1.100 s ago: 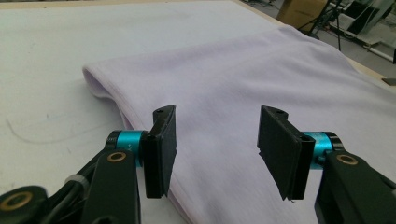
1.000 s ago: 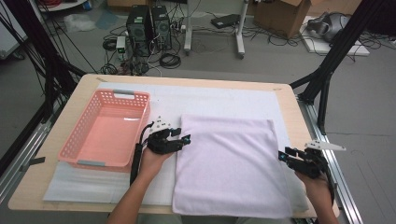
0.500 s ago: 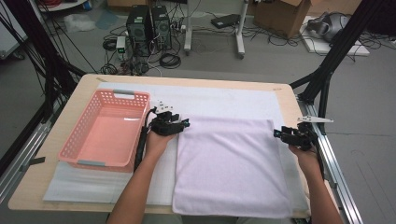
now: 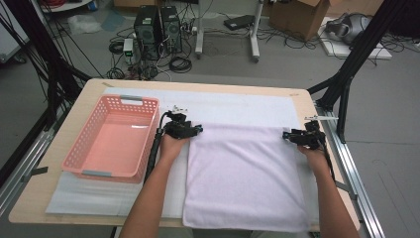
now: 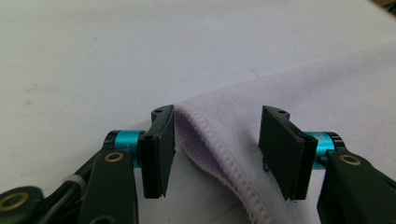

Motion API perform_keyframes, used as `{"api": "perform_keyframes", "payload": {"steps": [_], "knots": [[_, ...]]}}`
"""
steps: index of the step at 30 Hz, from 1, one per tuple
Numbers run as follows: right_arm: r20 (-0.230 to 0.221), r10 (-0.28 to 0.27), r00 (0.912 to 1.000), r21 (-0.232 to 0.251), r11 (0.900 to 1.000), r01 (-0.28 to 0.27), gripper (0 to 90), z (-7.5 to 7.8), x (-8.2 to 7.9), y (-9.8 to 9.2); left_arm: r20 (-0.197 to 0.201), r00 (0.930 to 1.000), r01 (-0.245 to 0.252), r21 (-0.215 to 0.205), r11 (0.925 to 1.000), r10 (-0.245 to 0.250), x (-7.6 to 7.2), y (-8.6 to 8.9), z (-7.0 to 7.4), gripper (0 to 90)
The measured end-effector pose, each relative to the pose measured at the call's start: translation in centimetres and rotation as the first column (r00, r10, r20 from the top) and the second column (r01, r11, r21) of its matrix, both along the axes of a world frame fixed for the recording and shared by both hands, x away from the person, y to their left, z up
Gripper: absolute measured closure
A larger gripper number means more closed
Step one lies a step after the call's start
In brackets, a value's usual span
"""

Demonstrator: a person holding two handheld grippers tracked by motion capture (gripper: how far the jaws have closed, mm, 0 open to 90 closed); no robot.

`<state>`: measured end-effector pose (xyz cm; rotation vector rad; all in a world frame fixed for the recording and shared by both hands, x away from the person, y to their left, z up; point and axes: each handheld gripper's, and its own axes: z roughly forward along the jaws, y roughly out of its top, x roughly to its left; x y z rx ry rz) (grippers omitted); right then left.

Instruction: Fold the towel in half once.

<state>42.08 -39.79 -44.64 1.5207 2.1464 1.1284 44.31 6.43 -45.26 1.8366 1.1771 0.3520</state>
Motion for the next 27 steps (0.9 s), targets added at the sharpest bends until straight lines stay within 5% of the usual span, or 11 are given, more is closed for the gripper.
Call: {"api": "perform_keyframes", "payload": {"steps": [3,5,7,9,11,14,17,19,20,22,27], "knots": [[0.009,0.006,0.9999,-0.007,1.000,-0.006,47.3,-0.1,0.4,0.0,-0.013,0.9999,-0.001,0.032,0.9995,0.001,0.4,-0.4,0.0,49.4],[0.007,0.016,0.9998,-0.038,0.999,-0.016,49.1,0.1,0.7,0.3,0.009,1.0000,-0.005,0.094,0.9956,0.004,0.4,-0.8,0.1,55.6],[0.027,0.048,0.9985,-0.090,0.995,-0.045,58.0,0.2,1.0,0.9,0.014,0.9998,-0.016,0.109,0.9939,0.014,0.4,-0.8,0.1,63.3],[0.032,0.038,0.9988,-0.107,0.994,-0.034,66.7,0.1,1.0,1.2,0.001,1.0000,-0.003,0.080,0.9968,0.003,0.6,-0.5,0.1,72.7],[0.036,0.049,0.9982,-0.097,0.994,-0.046,85.2,0.2,1.0,1.2,-0.002,1.0000,-0.002,0.068,0.9977,0.003,0.6,-0.5,0.1,84.2],[0.070,0.046,0.9965,-0.112,0.993,-0.038,86.8,0.5,0.9,1.3,0.051,0.9984,-0.026,0.036,0.9990,0.024,0.4,-0.2,0.7,86.0],[0.171,-0.023,0.9850,-0.056,0.998,0.033,86.8,1.5,0.4,0.9,0.166,0.9854,-0.042,0.018,0.9989,0.038,0.0,-0.1,1.9,86.0],[0.245,-0.050,0.9681,-0.065,0.996,0.068,86.4,2.0,0.2,1.1,0.199,0.9772,-0.071,-0.025,0.9971,0.075,0.0,-0.1,2.4,85.7],[0.267,-0.062,0.9616,-0.071,0.994,0.084,84.2,2.1,0.2,1.3,0.195,0.9759,-0.092,-0.035,0.9951,0.097,0.0,-0.1,2.3,83.3],[0.238,-0.113,0.9645,-0.065,0.989,0.132,60.3,1.8,0.6,1.6,0.149,0.9797,-0.128,-0.048,0.9906,0.134,0.2,0.0,2.0,59.9],[0.222,-0.139,0.9651,-0.019,0.989,0.147,65.6,2.4,0.4,0.8,0.082,0.9914,-0.098,-0.047,0.9941,0.102,0.2,0.5,1.2,53.6]]}}
